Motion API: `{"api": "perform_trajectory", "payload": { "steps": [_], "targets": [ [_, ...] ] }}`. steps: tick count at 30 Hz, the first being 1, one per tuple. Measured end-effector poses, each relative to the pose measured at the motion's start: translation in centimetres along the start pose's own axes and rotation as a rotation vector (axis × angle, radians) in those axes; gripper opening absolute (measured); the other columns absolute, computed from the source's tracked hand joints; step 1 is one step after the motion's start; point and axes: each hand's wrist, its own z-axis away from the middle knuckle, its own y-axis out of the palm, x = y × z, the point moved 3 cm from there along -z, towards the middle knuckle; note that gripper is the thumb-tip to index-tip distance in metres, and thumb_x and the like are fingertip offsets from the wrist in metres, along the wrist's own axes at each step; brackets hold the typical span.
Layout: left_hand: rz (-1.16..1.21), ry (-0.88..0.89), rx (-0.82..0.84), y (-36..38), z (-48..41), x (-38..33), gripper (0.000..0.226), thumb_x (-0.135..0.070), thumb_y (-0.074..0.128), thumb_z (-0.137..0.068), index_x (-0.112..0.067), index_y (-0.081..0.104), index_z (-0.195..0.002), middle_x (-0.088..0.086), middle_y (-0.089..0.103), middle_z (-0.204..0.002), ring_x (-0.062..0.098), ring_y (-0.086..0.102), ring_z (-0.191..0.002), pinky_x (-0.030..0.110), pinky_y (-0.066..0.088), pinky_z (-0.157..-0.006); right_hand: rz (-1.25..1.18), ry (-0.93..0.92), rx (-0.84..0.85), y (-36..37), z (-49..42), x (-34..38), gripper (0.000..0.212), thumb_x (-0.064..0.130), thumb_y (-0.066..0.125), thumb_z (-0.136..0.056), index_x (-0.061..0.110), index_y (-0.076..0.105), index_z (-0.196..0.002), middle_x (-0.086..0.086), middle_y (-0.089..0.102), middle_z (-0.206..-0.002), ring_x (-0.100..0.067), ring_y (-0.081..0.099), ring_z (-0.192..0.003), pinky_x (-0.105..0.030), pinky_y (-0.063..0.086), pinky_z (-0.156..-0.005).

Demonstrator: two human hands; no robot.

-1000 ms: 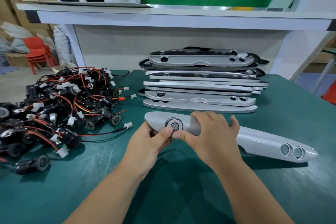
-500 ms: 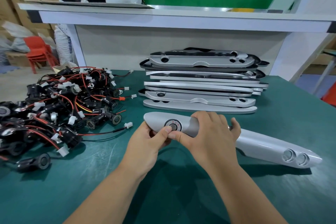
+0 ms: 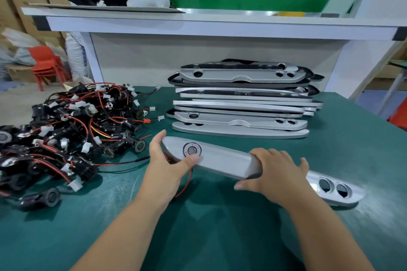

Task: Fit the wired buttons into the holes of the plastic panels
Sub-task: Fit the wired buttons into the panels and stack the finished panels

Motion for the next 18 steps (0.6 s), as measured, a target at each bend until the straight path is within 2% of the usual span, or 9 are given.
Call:
{"api": "perform_trajectory", "payload": {
  "steps": [2, 4, 6, 10, 13, 16, 18],
  "targets": [
    [-0.073, 0.042, -0.054, -0.3, -0.1, 0.1, 0.081, -0.025, 0.083, -0.070, -0.058, 0.028, -0.119, -0.002, 0.059, -0.120, 0.012, 0.057, -0.107, 0.029, 0.043, -0.096, 0.034, -0.044, -0.061, 0.3, 0.1, 0.8, 0.083, 0.084, 0.057, -0.054, 0.041, 0.041, -0.123, 0.018, 0.043, -0.106, -0.014, 0.036, -0.120, -0.059, 0.005, -0.110],
    [0.000, 0.044, -0.090, -0.9, -0.4, 0.2, 0.078, -0.014, 0.080, -0.074, -0.054, 0.030, -0.120, 0.002, 0.058, -0.125, 0.020, 0.055, -0.115, 0.041, 0.040, -0.105, 0.056, -0.073, -0.115, 0.6, 0.3, 1.6, 0.083, 0.085, 0.056, -0.054, 0.040, 0.043, -0.123, 0.017, 0.048, -0.113, -0.013, 0.036, -0.120, -0.057, 0.002, -0.110],
    [0.097, 0.043, -0.098, -1.2, -0.7, 0.1, 0.076, -0.006, 0.079, -0.071, -0.046, 0.036, -0.119, 0.005, 0.057, -0.124, 0.026, 0.055, -0.116, 0.047, 0.042, -0.104, 0.069, -0.085, -0.148, 0.8, 0.4, 2.2, 0.083, 0.085, 0.055, -0.055, 0.039, 0.044, -0.123, 0.016, 0.049, -0.115, -0.013, 0.036, -0.119, -0.055, 0.002, -0.110],
    [0.204, 0.049, -0.098, -1.6, -0.8, -0.1, 0.068, 0.005, 0.073, -0.075, -0.049, 0.043, -0.105, 0.006, 0.055, -0.120, 0.027, 0.057, -0.110, 0.039, 0.052, -0.087, 0.112, -0.112, -0.207, 0.9, 1.0, 2.7, 0.084, 0.087, 0.050, -0.058, 0.038, 0.044, -0.126, 0.015, 0.050, -0.118, -0.013, 0.037, -0.121, -0.054, -0.001, -0.110],
    [0.190, 0.042, -0.002, -1.9, -0.9, -0.3, 0.066, 0.005, 0.069, -0.080, -0.045, 0.039, -0.111, 0.006, 0.056, -0.116, 0.022, 0.058, -0.104, 0.039, 0.052, -0.088, 0.123, -0.134, -0.219, 1.0, 1.8, 1.8, 0.078, 0.085, 0.046, -0.062, 0.042, 0.040, -0.127, 0.018, 0.049, -0.119, -0.010, 0.035, -0.122, -0.057, -0.005, -0.108],
    [0.270, -0.029, 0.072, -2.1, -0.9, -0.5, 0.055, 0.006, 0.057, -0.088, -0.033, 0.038, -0.121, 0.004, 0.057, -0.108, 0.018, 0.062, -0.091, 0.030, 0.058, -0.066, 0.142, -0.089, -0.155, 1.4, 3.3, -0.8, 0.078, 0.088, 0.037, -0.063, 0.047, 0.033, -0.129, 0.022, 0.049, -0.120, -0.009, 0.035, -0.124, -0.058, -0.002, -0.109],
    [0.255, -0.044, 0.071, -2.3, -1.0, -0.6, 0.049, 0.007, 0.055, -0.089, -0.026, 0.040, -0.122, 0.004, 0.056, -0.106, 0.019, 0.062, -0.088, 0.024, 0.057, -0.058, 0.123, -0.002, -0.118, 1.4, 4.5, -3.1, 0.084, 0.091, 0.033, -0.059, 0.048, 0.031, -0.130, 0.022, 0.046, -0.125, -0.009, 0.035, -0.126, -0.056, 0.004, -0.110]
  ]
}}
